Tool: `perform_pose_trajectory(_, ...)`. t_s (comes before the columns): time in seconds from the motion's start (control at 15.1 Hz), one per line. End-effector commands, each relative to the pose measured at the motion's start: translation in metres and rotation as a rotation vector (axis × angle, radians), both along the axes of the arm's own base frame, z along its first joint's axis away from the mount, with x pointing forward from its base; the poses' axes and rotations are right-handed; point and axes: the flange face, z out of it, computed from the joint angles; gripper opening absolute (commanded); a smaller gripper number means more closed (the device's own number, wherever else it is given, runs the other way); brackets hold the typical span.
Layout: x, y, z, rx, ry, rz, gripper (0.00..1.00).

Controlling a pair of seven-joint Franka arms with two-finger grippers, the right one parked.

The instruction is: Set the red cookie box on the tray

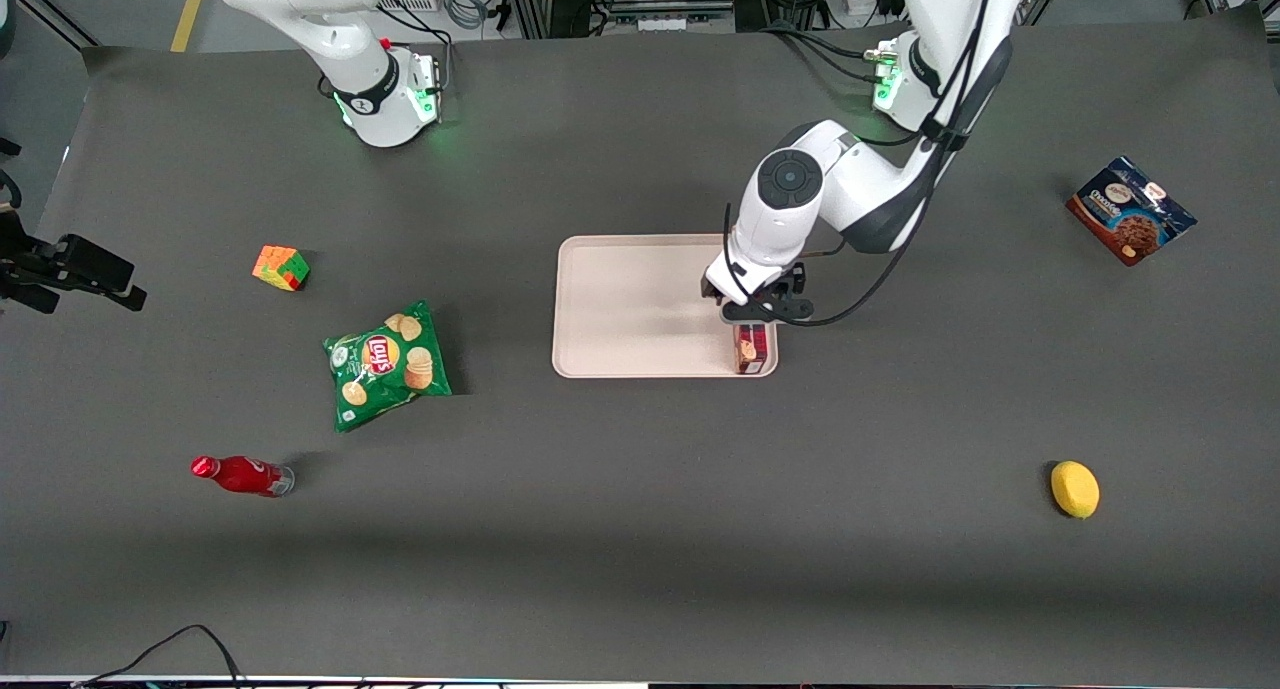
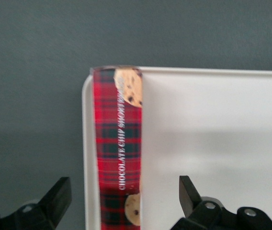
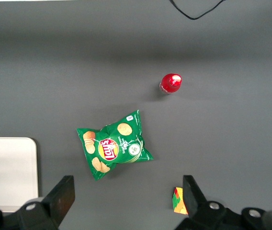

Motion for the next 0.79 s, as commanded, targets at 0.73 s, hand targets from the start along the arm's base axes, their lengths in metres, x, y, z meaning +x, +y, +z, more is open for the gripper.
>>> perform_pose_trajectory(0.73, 0.098, 0.225, 0.308, 0.112, -0.012, 0.043, 1.0)
